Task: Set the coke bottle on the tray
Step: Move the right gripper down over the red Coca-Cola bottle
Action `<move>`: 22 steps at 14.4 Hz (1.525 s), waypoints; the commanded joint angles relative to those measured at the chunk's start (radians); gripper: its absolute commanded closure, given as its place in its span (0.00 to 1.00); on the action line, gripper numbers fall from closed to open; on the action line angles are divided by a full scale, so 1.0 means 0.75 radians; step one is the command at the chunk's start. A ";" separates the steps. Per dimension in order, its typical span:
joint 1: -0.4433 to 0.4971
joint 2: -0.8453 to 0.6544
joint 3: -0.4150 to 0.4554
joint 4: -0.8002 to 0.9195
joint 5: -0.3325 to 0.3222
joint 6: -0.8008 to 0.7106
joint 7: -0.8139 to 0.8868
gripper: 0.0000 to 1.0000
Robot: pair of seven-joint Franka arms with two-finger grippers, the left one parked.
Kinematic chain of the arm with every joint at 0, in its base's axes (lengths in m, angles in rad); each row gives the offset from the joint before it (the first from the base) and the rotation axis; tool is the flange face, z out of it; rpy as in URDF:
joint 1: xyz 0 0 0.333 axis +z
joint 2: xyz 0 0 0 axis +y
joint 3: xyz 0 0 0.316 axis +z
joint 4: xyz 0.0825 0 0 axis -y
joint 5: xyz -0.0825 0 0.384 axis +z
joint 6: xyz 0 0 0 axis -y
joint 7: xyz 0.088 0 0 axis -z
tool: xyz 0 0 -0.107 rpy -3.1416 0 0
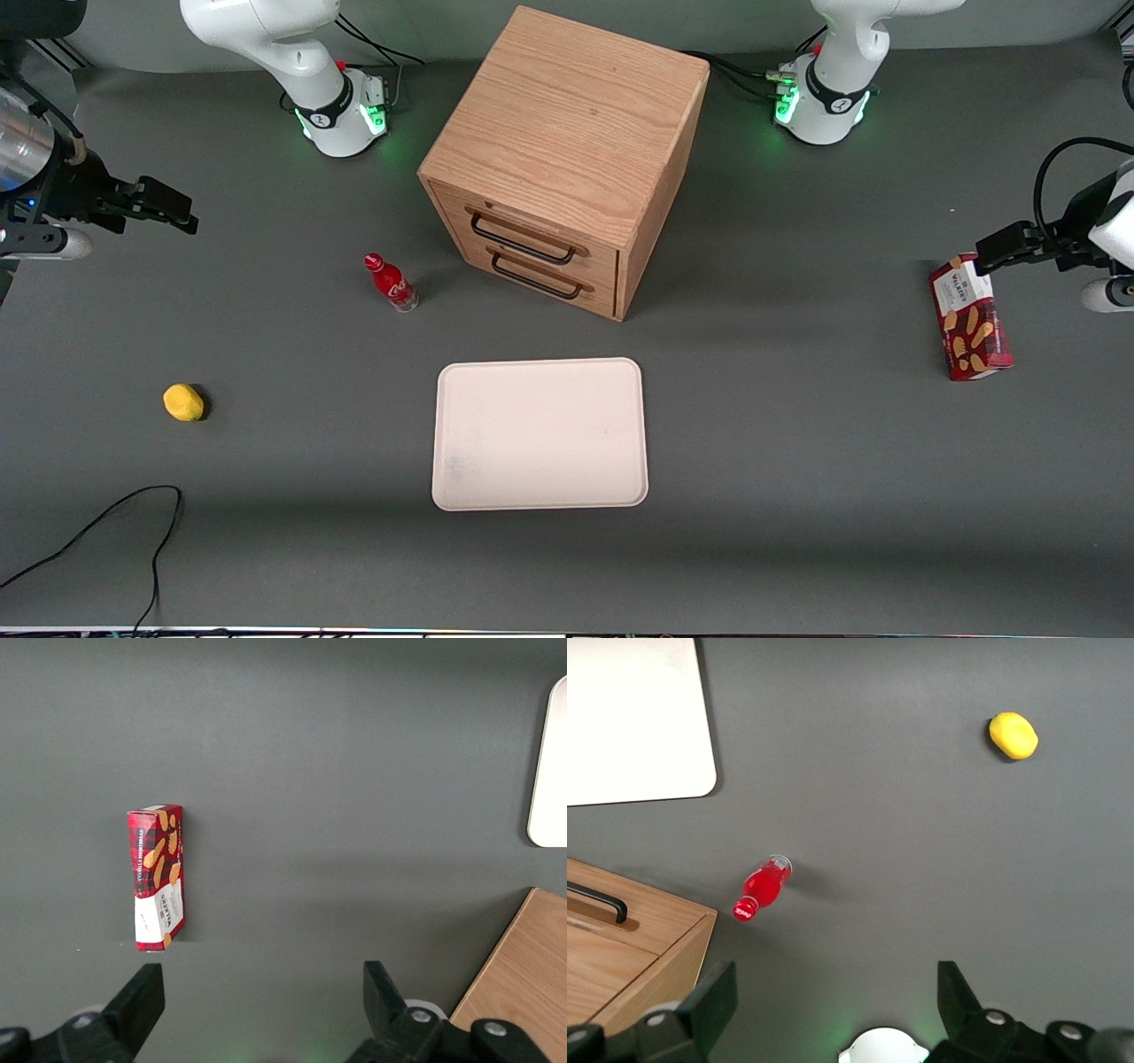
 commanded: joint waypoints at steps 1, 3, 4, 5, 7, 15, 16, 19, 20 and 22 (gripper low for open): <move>0.010 0.051 0.002 0.083 -0.022 -0.026 0.039 0.00; 0.010 0.067 0.004 0.090 -0.010 -0.024 0.043 0.00; 0.012 0.069 0.008 0.080 0.000 -0.010 0.044 0.00; 0.016 0.067 0.020 0.059 0.039 0.004 0.046 0.00; 0.018 0.051 0.082 -0.043 0.072 0.067 0.076 0.00; 0.020 -0.152 0.282 -0.732 0.070 0.609 0.227 0.00; 0.020 -0.162 0.307 -0.795 0.070 0.679 0.244 0.00; 0.022 -0.162 0.340 -0.920 0.070 0.822 0.250 0.00; 0.025 -0.158 0.344 -0.961 0.070 0.883 0.250 0.00; 0.033 -0.146 0.346 -1.033 0.072 0.996 0.250 0.00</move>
